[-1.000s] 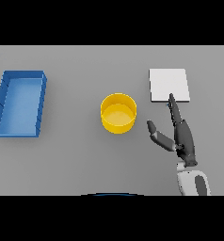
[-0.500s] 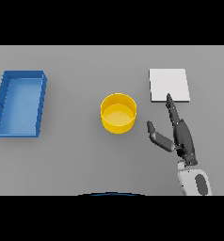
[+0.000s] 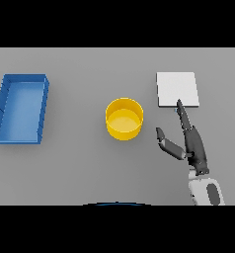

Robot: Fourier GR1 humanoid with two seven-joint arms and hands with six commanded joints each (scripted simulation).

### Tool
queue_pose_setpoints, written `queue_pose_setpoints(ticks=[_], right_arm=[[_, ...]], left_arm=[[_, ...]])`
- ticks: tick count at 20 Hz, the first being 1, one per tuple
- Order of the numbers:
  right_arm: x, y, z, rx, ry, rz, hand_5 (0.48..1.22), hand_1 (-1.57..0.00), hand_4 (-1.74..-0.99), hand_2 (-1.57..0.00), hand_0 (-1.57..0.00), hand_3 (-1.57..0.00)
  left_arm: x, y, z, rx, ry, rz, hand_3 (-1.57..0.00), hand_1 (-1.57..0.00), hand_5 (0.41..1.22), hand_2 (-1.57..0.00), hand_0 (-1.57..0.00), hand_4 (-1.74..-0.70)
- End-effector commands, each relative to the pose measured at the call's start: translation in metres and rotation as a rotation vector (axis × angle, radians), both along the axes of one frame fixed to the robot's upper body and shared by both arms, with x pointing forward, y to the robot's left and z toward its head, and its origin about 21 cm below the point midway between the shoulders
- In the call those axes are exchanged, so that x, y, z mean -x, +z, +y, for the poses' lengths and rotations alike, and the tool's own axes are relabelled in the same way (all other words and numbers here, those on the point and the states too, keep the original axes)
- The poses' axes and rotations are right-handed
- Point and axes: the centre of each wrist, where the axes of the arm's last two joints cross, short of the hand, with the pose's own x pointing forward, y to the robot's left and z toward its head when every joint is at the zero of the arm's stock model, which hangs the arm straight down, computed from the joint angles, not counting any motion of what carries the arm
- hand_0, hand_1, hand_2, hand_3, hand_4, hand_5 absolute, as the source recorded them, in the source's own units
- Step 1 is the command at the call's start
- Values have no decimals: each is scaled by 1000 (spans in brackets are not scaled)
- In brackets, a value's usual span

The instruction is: Pick up the red beaker and tilt it to pour out 1 green nut into yellow bowl. Pick up the yellow bowl and place it on the metallic measuring scale.

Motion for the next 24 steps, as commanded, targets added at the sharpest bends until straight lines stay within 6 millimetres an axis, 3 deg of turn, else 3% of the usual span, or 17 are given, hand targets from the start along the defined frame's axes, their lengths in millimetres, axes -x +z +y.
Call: queue_pose_setpoints(ticks=[1, 3, 4, 7, 8, 10, 11, 13, 16, 19, 24], right_arm=[[-1, 0, 2, -14, 4, -4, 693, 1, -1201, 1, 1, 1], [-3, 2, 6, -12, 5, -6, 687, 1, -1186, 1, 1, 1], [-4, 3, 6, -14, 12, -17, 686, 1, -1177, 1, 1, 1], [-2, 2, 4, -16, 8, 5, 679, 1, -1168, 1, 1, 1], [0, 1, 3, -17, 7, 6, 678, 1, -1165, 1, 1, 1], [-3, 3, 5, -6, -1, -1, 671, 1, -1163, 1, 1, 1], [2, 1, 5, -4, 6, -2, 669, 1, -1159, 1, 1, 1], [0, 4, 4, -3, 7, -6, 671, 1, -1162, 1, 1, 1], [-3, 3, 2, -10, 9, -4, 680, 1, -1147, 1, 1, 1], [2, 5, 5, -8, 24, -13, 690, 1, -1156, 1, 1, 1], [2, 3, 8, 14, 8, 4, 679, 1, -1178, 1, 1, 1]], left_arm=[[5, -9, -3, 9, 12, 16, -1393, -1571, 1221, -1571, -1571, -1741], [15, -21, -9, 31, 19, 39, -1383, -1571, 1221, -1571, -1571, -1741], [19, -30, -9, 36, 20, 50, -1385, -1571, 1150, -1571, -1571, -1741], [30, -26, -10, 74, -16, 105, -1366, -1571, 955, -1571, -1571, -1735], [34, -26, -11, 68, -44, 142, -1407, -1571, 888, -1571, -1571, -1661], [45, -25, -11, 43, -147, 151, -1238, -1545, 774, -1489, -1571, -1311], [47, -21, -8, 27, -201, 153, -1098, -1380, 740, -1311, -1495, -1155], [52, -20, -5, 62, -285, 178, -707, -883, 697, -839, -1003, -933], [56, -20, -1, 21, -331, 234, -361, -452, 656, -429, -513, -785], [52, -27, -1, -18, -330, 243, -185, -231, 648, -219, -262, -741], [47, -32, -6, -50, -302, 196, -60, -75, 653, -71, -85, -705]])
